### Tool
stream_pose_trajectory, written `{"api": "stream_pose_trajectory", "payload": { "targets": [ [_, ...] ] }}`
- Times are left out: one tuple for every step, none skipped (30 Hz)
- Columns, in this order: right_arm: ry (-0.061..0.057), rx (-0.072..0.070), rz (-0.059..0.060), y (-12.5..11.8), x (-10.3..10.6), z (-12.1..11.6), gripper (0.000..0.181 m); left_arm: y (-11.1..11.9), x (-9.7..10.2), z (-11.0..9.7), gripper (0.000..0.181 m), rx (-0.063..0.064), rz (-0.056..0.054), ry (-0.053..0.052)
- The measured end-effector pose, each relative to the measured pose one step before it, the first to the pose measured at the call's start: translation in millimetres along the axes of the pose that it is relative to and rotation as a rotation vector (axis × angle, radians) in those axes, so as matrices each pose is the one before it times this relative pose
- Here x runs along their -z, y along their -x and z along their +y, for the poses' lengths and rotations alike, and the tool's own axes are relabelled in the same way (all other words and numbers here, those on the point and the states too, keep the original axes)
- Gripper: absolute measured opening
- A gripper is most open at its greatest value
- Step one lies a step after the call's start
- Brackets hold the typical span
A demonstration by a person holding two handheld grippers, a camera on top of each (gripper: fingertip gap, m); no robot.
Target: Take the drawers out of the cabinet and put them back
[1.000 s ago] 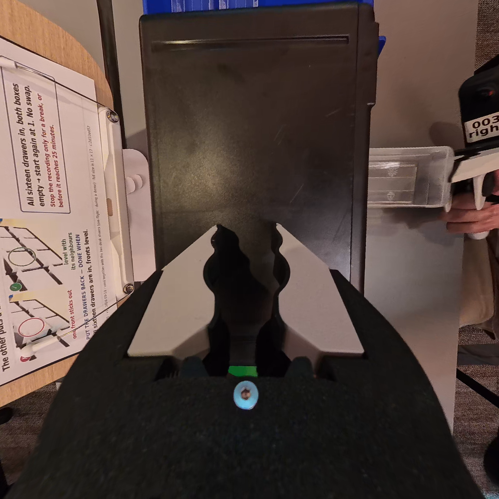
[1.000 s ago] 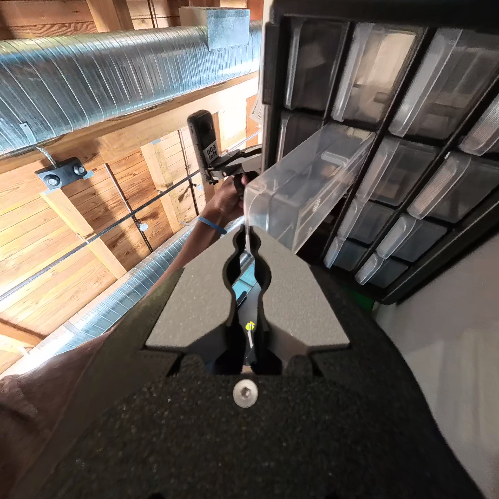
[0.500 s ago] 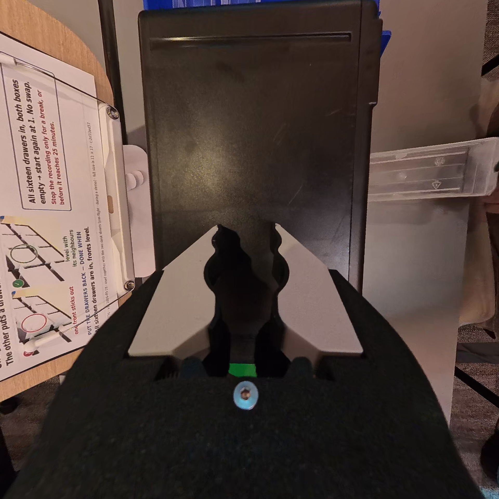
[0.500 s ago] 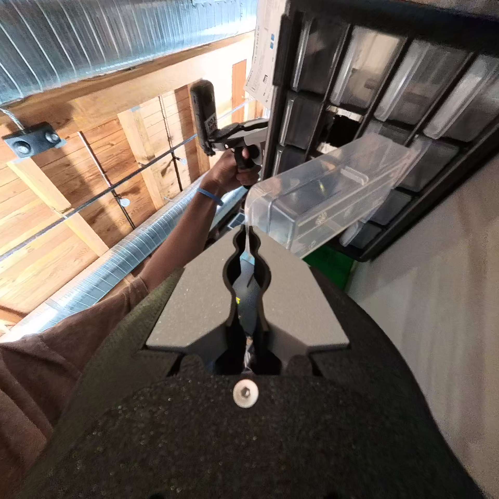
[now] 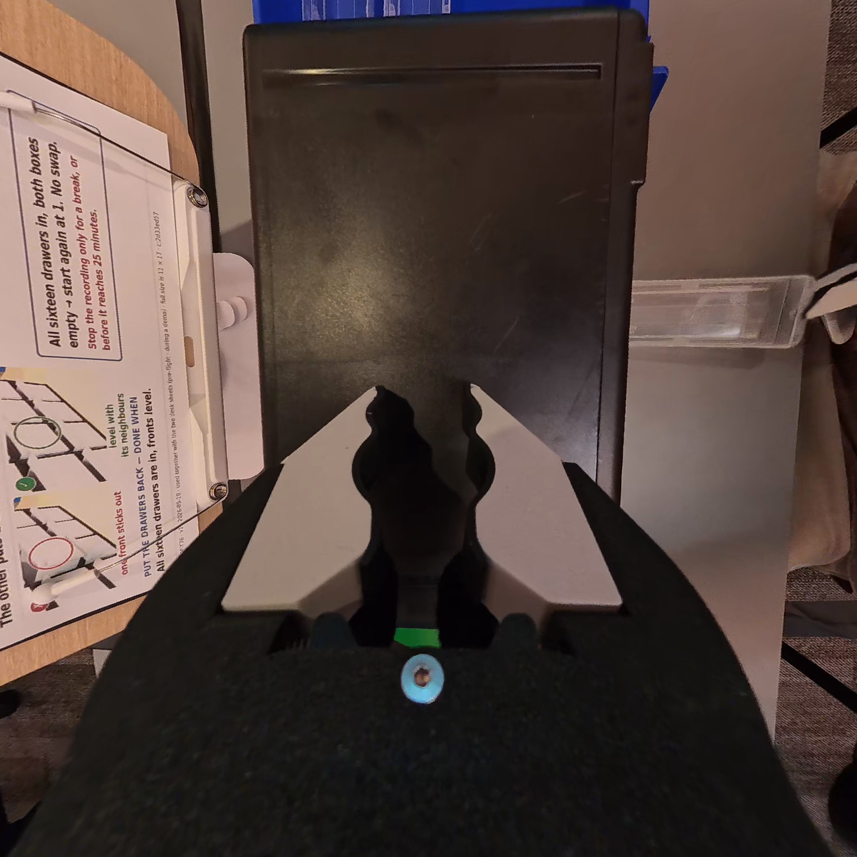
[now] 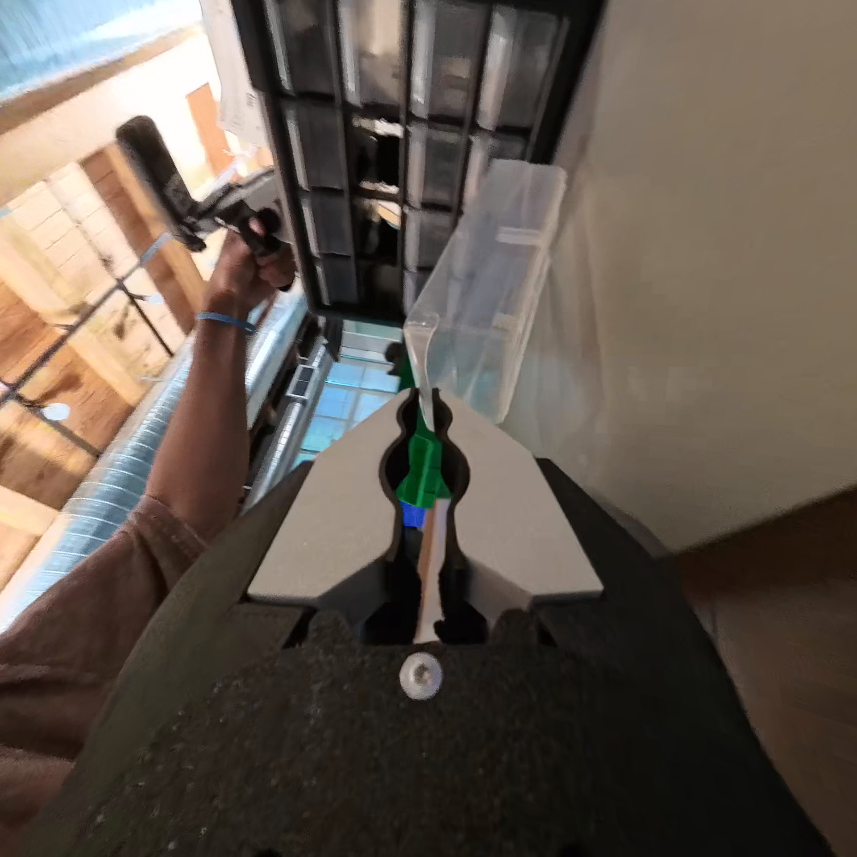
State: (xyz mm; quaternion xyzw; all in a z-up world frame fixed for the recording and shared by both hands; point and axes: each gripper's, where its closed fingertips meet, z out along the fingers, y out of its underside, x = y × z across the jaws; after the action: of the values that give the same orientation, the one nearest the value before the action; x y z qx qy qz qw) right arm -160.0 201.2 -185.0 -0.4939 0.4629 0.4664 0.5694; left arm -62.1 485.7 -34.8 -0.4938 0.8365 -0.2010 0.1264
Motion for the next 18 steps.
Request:
{"api": "stream_pose_trajectory", "payload": {
  "targets": [
    [0.0240,0.0039,0.0269,-3.72,0.08,5.11,0.006,0.08,0.00,-0.01,0.032,-0.0008,-0.0021,-0.0006],
    [0.0245,0.0016,0.0106,-1.04,-1.18,4.88,0.006,0.06,0.11,-0.01,0.031,-0.0001,-0.0017,-0.0006],
    [0.0273,0.0047,0.0256,-3.12,-1.38,5.16,0.007,-0.03,0.01,0.00,0.032,0.0002,-0.0015,-0.0013],
    [0.0161,-0.0008,0.0197,-2.62,-1.03,3.54,0.007,0.04,0.03,0.04,0.031,0.0014,-0.0017,-0.0022],
    [-0.0010,-0.0149,-0.0080,0.59,-0.80,1.48,0.007,-0.08,0.06,0.09,0.031,0.0016,-0.0016,-0.0030],
    [0.0103,-0.0225,0.0081,-2.08,-0.40,2.85,0.008,-0.27,0.09,0.13,0.031,0.0008,-0.0009,-0.0029],
    [0.0214,-0.0122,0.0154,-2.58,0.00,4.61,0.008,-0.54,0.21,0.37,0.030,0.0000,0.0015,-0.0012],
    [0.0180,-0.0114,0.0051,-0.60,0.58,4.45,0.010,-0.12,0.33,0.61,0.030,0.0003,-0.0004,-0.0001],
    [0.0055,-0.0105,0.0000,0.34,1.57,2.47,0.012,-0.22,0.31,0.58,0.031,0.0001,0.0005,0.0011],
    [0.0071,0.0000,0.0010,0.83,1.24,2.38,0.017,0.14,0.35,0.67,0.031,-0.0006,-0.0017,0.0017],
    [0.0267,-0.0022,-0.0030,1.90,0.50,4.61,0.024,0.26,0.41,0.56,0.031,-0.0015,-0.0024,0.0022],
    [0.0418,-0.0028,0.0102,0.35,0.79,6.75,0.030,0.10,0.11,0.20,0.031,-0.0013,-0.0020,0.0009],
    [0.0392,-0.0024,0.0085,1.04,1.83,6.85,0.038,-0.19,-0.01,-0.04,0.031,-0.0007,-0.0015,-0.0002],
    [0.0346,-0.0070,0.0117,0.51,3.66,6.22,0.044,0.02,0.01,0.01,0.031,-0.0015,-0.0023,0.0007],
    [0.0207,-0.0115,0.0142,0.01,5.51,4.09,0.044,0.01,0.10,-0.06,0.031,-0.0011,-0.0024,0.0006],
    [0.0073,-0.0167,0.0023,1.80,5.92,1.62,0.045,0.00,0.04,0.05,0.031,-0.0014,-0.0022,0.0010],
    [0.0084,-0.0220,0.0035,2.34,5.32,1.33,0.049,-0.04,-0.01,-0.04,0.031,-0.0006,-0.0016,0.0015],
    [0.0299,-0.0174,0.0177,1.05,3.92,4.25,0.054,-0.15,0.00,-0.02,0.031,-0.0007,-0.0008,0.0016]
  ]
}}
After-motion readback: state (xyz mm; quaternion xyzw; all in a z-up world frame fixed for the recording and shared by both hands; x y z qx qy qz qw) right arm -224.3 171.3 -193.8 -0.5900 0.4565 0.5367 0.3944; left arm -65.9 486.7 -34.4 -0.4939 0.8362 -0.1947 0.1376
